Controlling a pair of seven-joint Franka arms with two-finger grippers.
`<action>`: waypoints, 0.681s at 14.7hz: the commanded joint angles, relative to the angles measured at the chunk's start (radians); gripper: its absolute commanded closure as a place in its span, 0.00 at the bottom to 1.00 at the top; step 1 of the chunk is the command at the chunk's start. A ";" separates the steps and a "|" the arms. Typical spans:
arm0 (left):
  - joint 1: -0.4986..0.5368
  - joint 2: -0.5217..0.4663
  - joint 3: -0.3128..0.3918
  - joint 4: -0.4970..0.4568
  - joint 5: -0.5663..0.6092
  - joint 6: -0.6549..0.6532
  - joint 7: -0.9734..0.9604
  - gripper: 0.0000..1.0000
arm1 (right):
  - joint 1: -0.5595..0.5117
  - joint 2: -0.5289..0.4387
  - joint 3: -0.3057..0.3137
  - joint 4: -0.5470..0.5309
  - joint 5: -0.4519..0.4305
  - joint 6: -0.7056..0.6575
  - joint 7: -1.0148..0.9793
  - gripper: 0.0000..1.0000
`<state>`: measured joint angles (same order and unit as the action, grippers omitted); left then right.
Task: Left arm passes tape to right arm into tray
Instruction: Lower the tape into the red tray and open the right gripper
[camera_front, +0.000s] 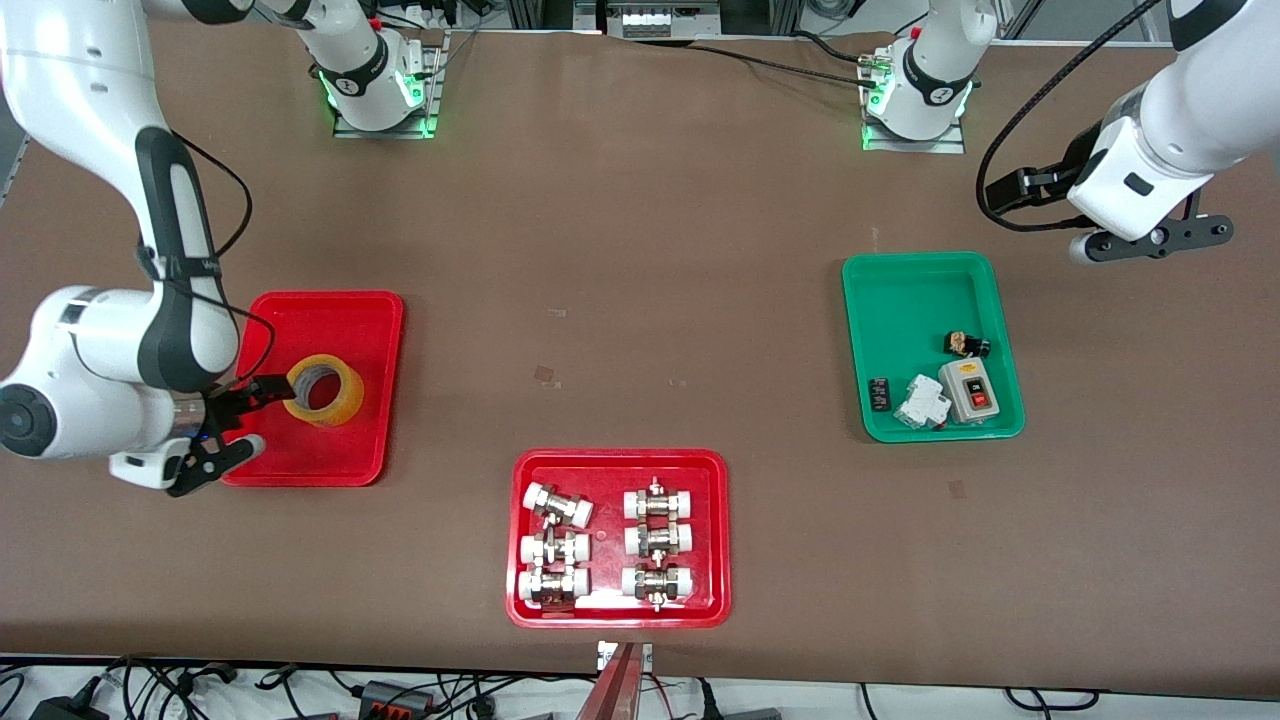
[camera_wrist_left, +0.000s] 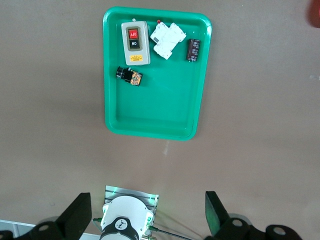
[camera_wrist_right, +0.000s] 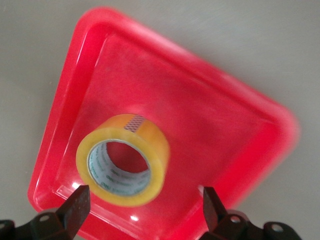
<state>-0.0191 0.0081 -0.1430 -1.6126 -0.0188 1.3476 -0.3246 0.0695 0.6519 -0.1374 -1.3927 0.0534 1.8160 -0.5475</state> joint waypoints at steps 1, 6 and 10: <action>-0.016 -0.031 0.025 -0.032 -0.009 0.041 0.019 0.00 | 0.067 -0.107 -0.004 -0.003 -0.093 -0.027 0.237 0.00; -0.002 -0.001 0.036 0.008 0.016 0.041 0.018 0.00 | 0.072 -0.257 0.002 0.000 -0.046 -0.168 0.486 0.00; 0.011 0.063 0.036 0.102 0.026 0.050 0.006 0.00 | 0.064 -0.330 -0.004 0.049 -0.030 -0.236 0.543 0.00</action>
<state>-0.0158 0.0277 -0.1115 -1.5782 -0.0132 1.3961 -0.3255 0.1444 0.3560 -0.1433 -1.3689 0.0038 1.6088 -0.0318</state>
